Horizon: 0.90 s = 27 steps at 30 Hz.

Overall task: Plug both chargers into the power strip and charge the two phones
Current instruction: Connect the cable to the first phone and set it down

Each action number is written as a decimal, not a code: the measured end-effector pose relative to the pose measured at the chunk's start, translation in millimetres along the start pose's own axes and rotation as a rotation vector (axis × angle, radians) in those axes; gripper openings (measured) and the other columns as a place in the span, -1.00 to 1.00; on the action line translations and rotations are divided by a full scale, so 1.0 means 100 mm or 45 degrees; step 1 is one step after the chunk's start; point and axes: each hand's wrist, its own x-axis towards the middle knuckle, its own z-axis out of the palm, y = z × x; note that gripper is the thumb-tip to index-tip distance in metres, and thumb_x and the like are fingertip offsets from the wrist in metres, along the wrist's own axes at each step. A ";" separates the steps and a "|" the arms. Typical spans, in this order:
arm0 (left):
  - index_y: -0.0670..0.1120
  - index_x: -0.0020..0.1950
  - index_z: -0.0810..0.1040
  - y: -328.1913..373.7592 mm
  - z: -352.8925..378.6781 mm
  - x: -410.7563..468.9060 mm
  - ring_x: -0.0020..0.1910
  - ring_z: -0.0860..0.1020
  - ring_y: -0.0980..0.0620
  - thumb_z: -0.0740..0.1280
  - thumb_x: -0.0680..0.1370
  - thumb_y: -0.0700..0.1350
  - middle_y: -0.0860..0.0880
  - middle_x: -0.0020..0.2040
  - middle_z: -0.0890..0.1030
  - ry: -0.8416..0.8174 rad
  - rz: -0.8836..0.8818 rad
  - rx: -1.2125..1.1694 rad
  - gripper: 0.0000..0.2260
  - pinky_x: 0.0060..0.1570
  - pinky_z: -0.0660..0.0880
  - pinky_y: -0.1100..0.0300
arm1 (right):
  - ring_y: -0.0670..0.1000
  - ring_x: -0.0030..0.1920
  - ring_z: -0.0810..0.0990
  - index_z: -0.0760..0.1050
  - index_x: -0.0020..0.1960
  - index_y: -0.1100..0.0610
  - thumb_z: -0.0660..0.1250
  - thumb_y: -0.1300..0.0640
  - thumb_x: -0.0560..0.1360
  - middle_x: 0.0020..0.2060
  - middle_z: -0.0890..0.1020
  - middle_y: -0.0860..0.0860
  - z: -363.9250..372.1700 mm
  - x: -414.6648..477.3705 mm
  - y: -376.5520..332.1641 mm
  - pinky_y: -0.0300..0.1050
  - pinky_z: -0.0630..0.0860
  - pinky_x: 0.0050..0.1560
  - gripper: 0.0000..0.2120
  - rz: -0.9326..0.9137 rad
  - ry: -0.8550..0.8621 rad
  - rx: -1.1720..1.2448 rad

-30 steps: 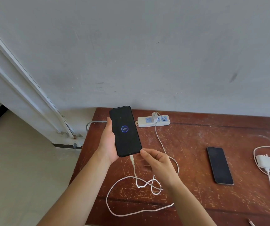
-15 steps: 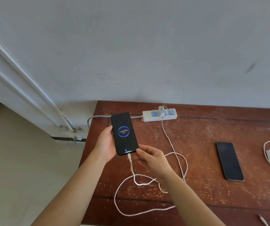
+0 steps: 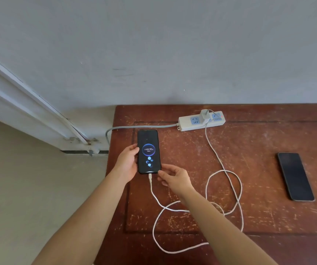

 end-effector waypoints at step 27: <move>0.01 0.16 0.47 0.05 0.06 0.18 -0.10 0.52 0.19 0.08 0.69 0.11 0.10 -0.08 0.58 -0.008 -0.024 0.500 -0.74 -0.24 0.37 0.23 | -0.13 -0.05 0.63 0.63 0.29 -0.01 0.23 0.32 0.54 0.00 0.67 -0.12 0.25 0.42 0.17 -0.23 0.61 -0.04 -0.57 0.059 0.153 -0.276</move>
